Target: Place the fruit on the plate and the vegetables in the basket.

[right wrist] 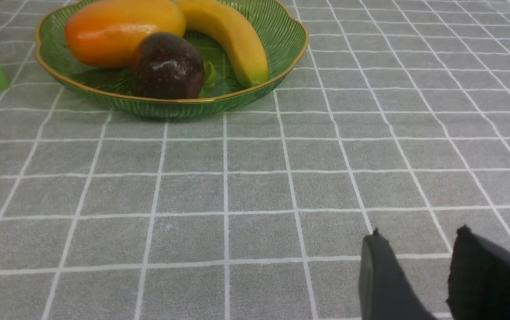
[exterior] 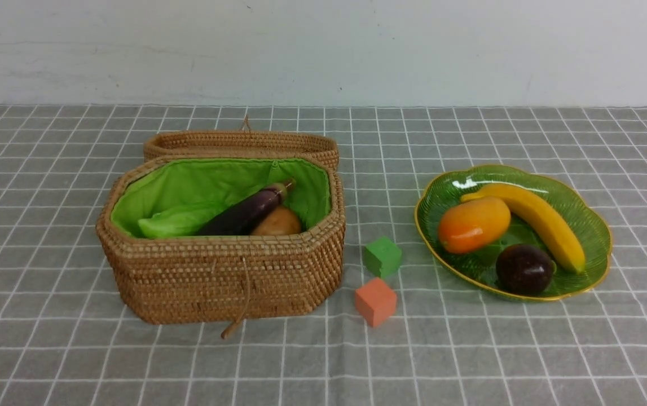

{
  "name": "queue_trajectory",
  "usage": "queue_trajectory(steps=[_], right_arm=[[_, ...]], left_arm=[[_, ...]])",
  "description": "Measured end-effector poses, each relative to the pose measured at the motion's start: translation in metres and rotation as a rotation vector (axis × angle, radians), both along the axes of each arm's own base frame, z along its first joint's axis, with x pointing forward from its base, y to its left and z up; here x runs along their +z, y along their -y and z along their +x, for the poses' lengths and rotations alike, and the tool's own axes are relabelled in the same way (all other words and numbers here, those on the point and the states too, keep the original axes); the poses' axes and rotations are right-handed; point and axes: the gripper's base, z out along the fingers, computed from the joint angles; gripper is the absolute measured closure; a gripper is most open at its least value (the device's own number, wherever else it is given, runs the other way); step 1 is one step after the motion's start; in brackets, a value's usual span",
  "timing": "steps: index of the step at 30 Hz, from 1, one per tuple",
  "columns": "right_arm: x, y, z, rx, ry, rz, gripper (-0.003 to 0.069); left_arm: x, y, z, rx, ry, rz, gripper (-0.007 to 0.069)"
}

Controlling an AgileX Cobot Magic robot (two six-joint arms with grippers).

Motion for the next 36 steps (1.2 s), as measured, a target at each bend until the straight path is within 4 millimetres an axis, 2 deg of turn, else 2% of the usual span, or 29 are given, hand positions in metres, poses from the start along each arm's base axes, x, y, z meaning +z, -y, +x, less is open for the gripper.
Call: queue_trajectory(steps=[5, 9, 16, 22, 29, 30, 34, 36], right_arm=[[0.000, 0.000, 0.000, 0.000, 0.000, 0.000, 0.0420], [0.000, 0.000, 0.000, 0.000, 0.000, 0.000, 0.0419], [0.000, 0.000, 0.000, 0.000, 0.001, 0.000, 0.0419], [0.000, 0.000, 0.000, 0.000, 0.001, 0.000, 0.0419], [0.000, 0.000, 0.000, 0.000, 0.001, 0.000, 0.0419], [0.000, 0.000, 0.000, 0.000, 0.001, 0.000, 0.0419], [0.000, 0.000, 0.000, 0.000, 0.001, 0.000, 0.0419], [0.000, 0.000, 0.000, 0.000, 0.001, 0.000, 0.0419]], left_arm=[[-0.018, 0.008, 0.005, -0.036, -0.085, -0.010, 0.0638], [-0.023, 0.007, 0.006, -0.020, -0.098, 0.020, 0.0638], [-0.019, 0.003, 0.015, 0.031, 0.014, 0.065, 0.0638], [-0.024, 0.011, 0.032, 0.025, 0.216, 0.057, 0.0638], [-0.052, 0.017, 0.040, 0.059, 0.425, 0.060, 0.0638], [-0.051, 0.016, 0.040, 0.064, 0.432, 0.058, 0.0638], [-0.088, 0.018, 0.049, 0.168, 0.351, 0.061, 0.0637], [-0.097, 0.018, 0.051, 0.185, 0.320, 0.055, 0.0637]])
